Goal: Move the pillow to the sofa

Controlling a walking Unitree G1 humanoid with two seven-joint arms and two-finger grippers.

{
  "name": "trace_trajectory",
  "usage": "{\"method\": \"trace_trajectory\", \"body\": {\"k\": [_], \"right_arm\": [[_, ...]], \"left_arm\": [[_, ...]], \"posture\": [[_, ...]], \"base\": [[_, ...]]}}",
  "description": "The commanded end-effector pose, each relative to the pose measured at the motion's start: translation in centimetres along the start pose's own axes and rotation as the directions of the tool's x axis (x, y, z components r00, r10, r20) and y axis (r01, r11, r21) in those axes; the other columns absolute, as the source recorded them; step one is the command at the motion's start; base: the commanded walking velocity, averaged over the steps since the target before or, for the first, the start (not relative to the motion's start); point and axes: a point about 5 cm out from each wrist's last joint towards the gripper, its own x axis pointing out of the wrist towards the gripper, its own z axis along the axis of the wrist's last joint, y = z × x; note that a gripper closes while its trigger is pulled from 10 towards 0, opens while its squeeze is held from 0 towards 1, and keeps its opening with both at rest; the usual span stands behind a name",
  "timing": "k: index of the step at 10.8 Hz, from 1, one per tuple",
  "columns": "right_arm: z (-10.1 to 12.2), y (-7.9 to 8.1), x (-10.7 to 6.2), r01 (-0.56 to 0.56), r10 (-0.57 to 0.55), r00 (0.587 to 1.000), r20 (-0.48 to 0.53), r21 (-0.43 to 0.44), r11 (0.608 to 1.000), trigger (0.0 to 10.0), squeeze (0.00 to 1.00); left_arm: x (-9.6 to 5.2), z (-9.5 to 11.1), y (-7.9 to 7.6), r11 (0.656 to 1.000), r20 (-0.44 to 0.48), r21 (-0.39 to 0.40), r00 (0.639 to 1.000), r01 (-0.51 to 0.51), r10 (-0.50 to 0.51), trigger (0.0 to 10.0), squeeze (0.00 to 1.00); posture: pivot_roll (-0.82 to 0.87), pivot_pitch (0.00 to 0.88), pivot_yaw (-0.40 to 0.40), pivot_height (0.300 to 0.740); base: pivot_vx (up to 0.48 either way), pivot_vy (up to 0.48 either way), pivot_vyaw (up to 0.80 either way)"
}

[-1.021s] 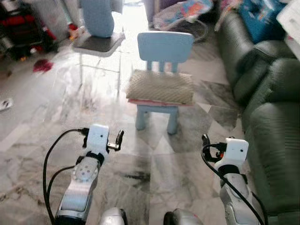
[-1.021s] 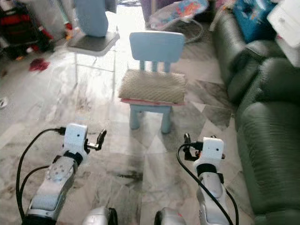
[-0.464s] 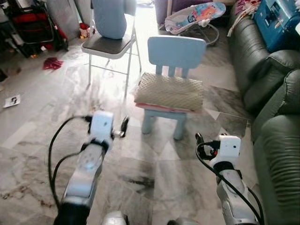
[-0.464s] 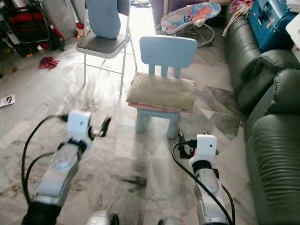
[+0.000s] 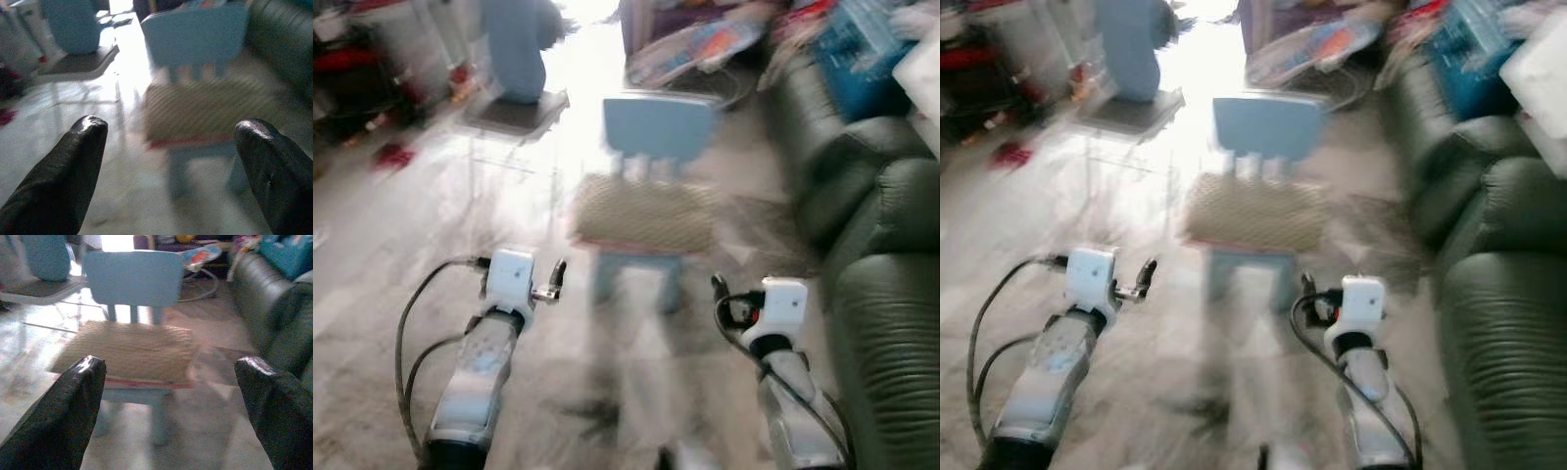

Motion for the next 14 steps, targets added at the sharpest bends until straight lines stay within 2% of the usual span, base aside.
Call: {"method": "trace_trajectory", "body": {"k": [1,4,6,9,14], "right_arm": [[0.68,0.87,0.45,-0.016,0.016,1.000,0.025,0.023,1.000,10.0,0.00],[0.73,0.58,0.56,-0.025,0.025,0.999,0.022,0.007,1.000,10.0,0.00],[1.05,0.06,0.89,-0.032,0.032,0.999,0.028,0.004,0.999,10.0,0.00],[1.16,0.17,1.05,-0.052,0.052,0.998,0.026,-0.014,0.999,10.0,0.00],[0.83,0.12,0.67,-0.045,0.046,0.999,0.018,-0.016,0.999,10.0,0.00]], "left_arm": [[-0.27,0.05,1.22,0.999,0.001,0.022,0.999,-0.034,0.034,10.0,0.00],[0.04,0.14,1.54,0.998,-0.001,0.014,0.998,-0.055,0.055,10.0,0.00],[0.08,-0.20,1.52,0.997,-0.030,0.014,0.996,-0.080,0.080,10.0,0.00],[-0.16,-0.51,1.73,0.996,-0.042,0.028,0.995,-0.090,0.091,10.0,0.00],[-0.14,-0.41,0.96,0.998,-0.032,0.028,0.998,-0.062,0.062,10.0,0.00]], "posture": [[-0.05,0.070,0.003,0.740],[-0.06,0.071,-0.003,0.740],[-0.05,0.075,-0.009,0.740],[-0.05,0.082,-0.017,0.740],[-0.06,0.087,-0.016,0.740]], "base": [[0.480,0.000,0.00],[0.477,0.000,0.00],[0.403,0.261,0.00],[0.356,0.322,0.00],[0.414,0.064,0.00]]}}
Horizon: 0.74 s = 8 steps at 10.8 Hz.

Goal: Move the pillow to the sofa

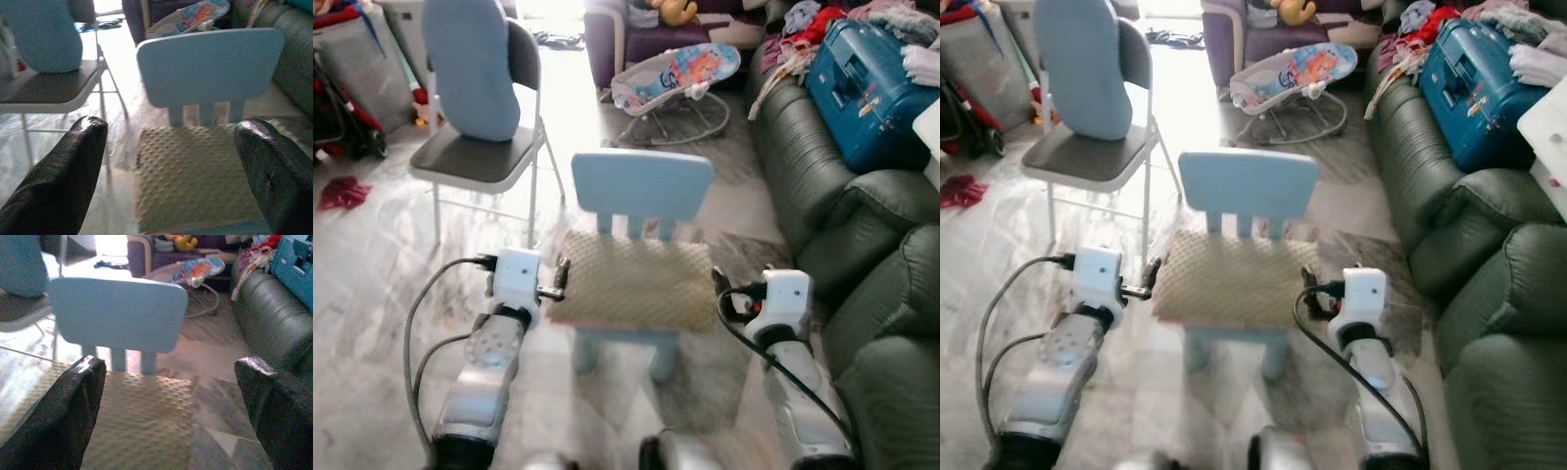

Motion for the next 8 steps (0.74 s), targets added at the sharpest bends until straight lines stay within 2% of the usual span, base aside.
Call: {"method": "trace_trajectory", "body": {"k": [1,5,7,8], "right_arm": [[0.5,0.3,0.3,-0.001,0.001,1.000,0.018,0.001,1.000,10.0,0.00],[0.7,0.0,0.8,0.004,-0.004,1.000,0.017,-0.015,1.000,10.0,0.00],[0.2,0.1,0.7,0.017,-0.017,1.000,-0.010,-0.004,1.000,10.0,0.00],[0.0,0.3,0.6,0.010,-0.010,1.000,-0.017,-0.011,1.000,10.0,0.00]], "left_arm": [[0.0,0.3,0.6,0.999,0.015,0.045,1.000,-0.005,0.005,10.0,0.00],[0.0,0.4,0.0,1.000,0.011,-0.003,1.000,0.018,-0.018,10.0,0.00],[-0.3,0.1,-0.5,0.999,0.000,-0.012,0.999,0.042,-0.042,10.0,0.00],[-0.4,0.0,-0.5,0.999,0.002,-0.015,0.999,0.051,-0.051,10.0,0.00]], "posture": [[-0.06,0.087,-0.017,0.740],[-0.05,0.087,-0.024,0.740],[-0.04,0.092,-0.030,0.740],[-0.04,0.094,-0.038,0.740]], "base": [[0.480,0.000,0.00],[0.469,0.000,0.00],[0.000,0.000,0.00],[0.000,0.000,-0.80]]}}
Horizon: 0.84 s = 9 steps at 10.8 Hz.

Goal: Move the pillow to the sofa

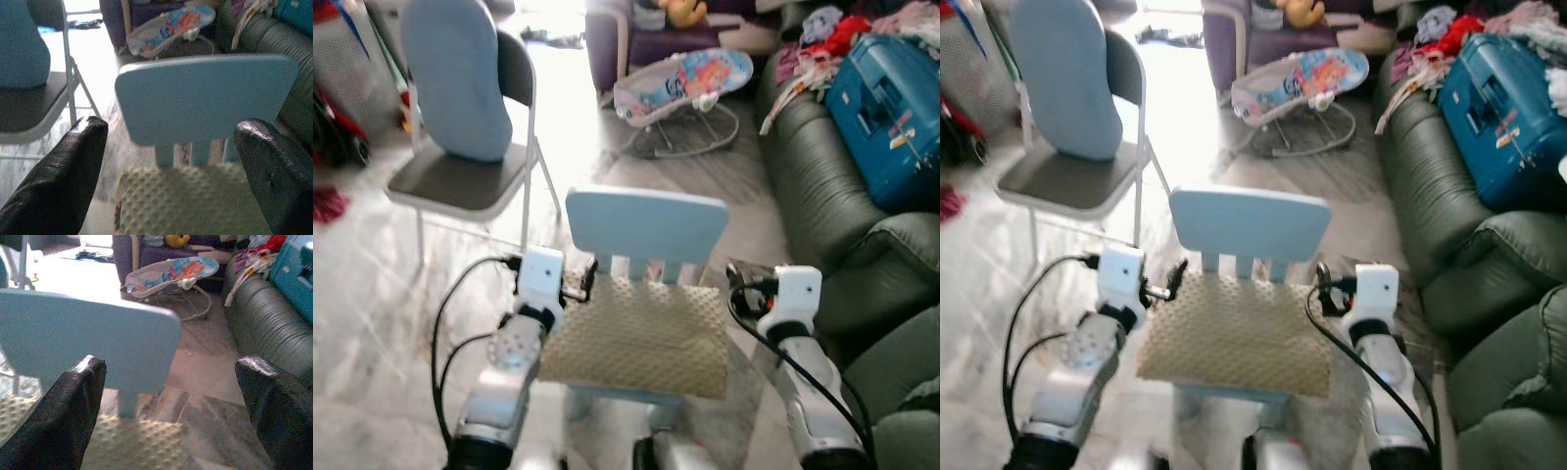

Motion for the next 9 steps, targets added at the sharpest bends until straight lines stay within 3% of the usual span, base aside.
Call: {"method": "trace_trajectory", "body": {"k": [1,5,7,9], "right_arm": [[-0.3,0.2,-0.3,-0.009,0.009,1.000,-0.017,-0.004,1.000,10.0,0.00],[0.1,0.5,0.4,-0.024,0.024,1.000,-0.015,-0.023,0.999,10.0,0.00],[0.0,1.0,0.4,-0.052,0.051,0.998,-0.019,-0.022,0.998,10.0,0.00],[0.1,1.1,0.0,-0.064,0.064,0.998,0.001,0.039,0.997,10.0,0.00]], "left_arm": [[-0.2,-0.2,0.2,1.000,-0.014,0.000,1.000,-0.004,0.004,10.0,0.00],[0.3,-0.2,0.6,1.000,-0.025,0.018,0.999,-0.019,0.020,10.0,0.00],[0.2,-0.2,1.1,0.998,-0.023,0.037,0.998,-0.060,0.061,10.0,0.00],[-0.7,-0.7,3.2,0.967,-0.016,0.090,0.970,-0.239,0.241,10.0,0.00]], "posture": [[-0.04,0.093,-0.039,0.740],[-0.05,0.088,-0.044,0.740],[-0.05,0.086,-0.045,0.740],[-0.04,0.082,-0.049,0.740]], "base": [[0.000,0.000,-0.80],[0.000,0.000,-0.80],[0.000,0.000,0.00],[0.000,0.000,0.00]]}}
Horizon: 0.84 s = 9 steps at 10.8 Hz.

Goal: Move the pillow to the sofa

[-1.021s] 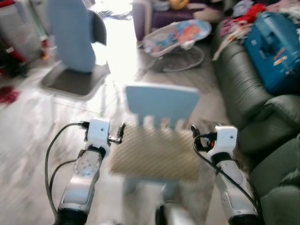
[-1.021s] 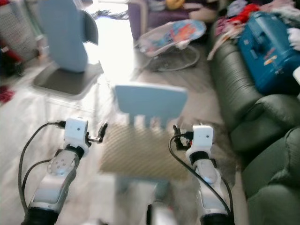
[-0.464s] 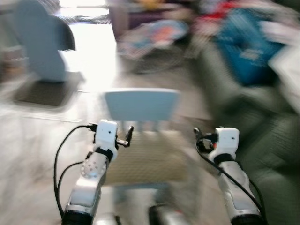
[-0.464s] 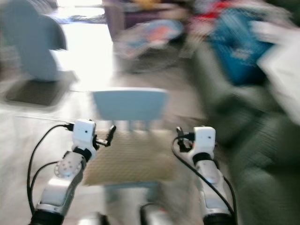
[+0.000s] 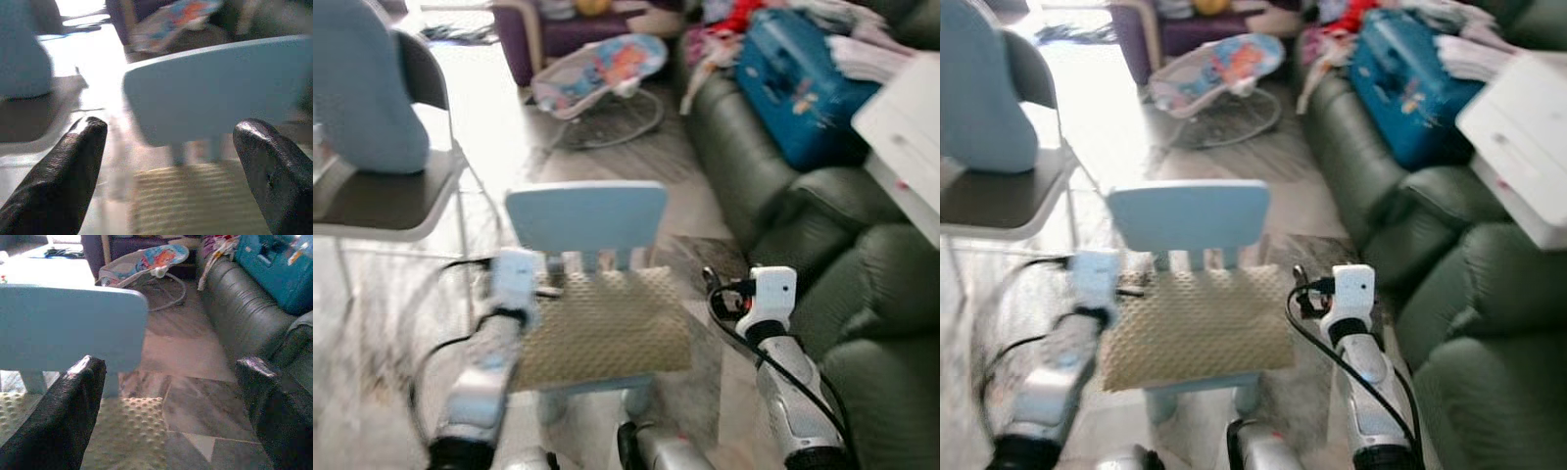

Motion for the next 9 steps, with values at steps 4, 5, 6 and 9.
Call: {"method": "trace_trajectory", "body": {"k": [4,5,6,9], "right_arm": [[0.32,-0.03,-0.36,-0.008,0.007,1.000,0.030,0.019,1.000,10.0,0.00],[0.34,0.06,-0.34,-0.012,0.011,0.999,0.032,0.020,1.000,10.0,0.00],[0.35,0.10,-0.28,-0.014,0.013,0.999,0.033,0.021,1.000,10.0,0.00],[0.39,-0.03,-0.32,-0.010,0.009,0.999,0.037,0.024,1.000,10.0,0.00]], "left_arm": [[-0.75,-0.64,0.81,0.998,-0.002,0.048,0.999,-0.035,0.035,10.0,0.00],[-0.70,-0.57,0.77,0.998,0.001,0.049,0.999,-0.037,0.037,10.0,0.00],[-0.54,-0.51,0.47,0.999,-0.005,0.035,0.999,-0.036,0.036,10.0,0.00],[-0.22,-0.21,0.13,0.999,-0.004,0.033,0.999,-0.039,0.039,10.0,0.00]], "posture": [[-0.04,0.098,-0.032,0.740],[-0.04,0.100,-0.031,0.730],[-0.04,0.098,-0.026,0.705],[-0.05,0.110,-0.030,0.645]], "base": [[0.000,0.000,0.00],[0.000,0.000,0.00],[0.000,0.000,0.00],[0.000,0.000,0.00]]}}
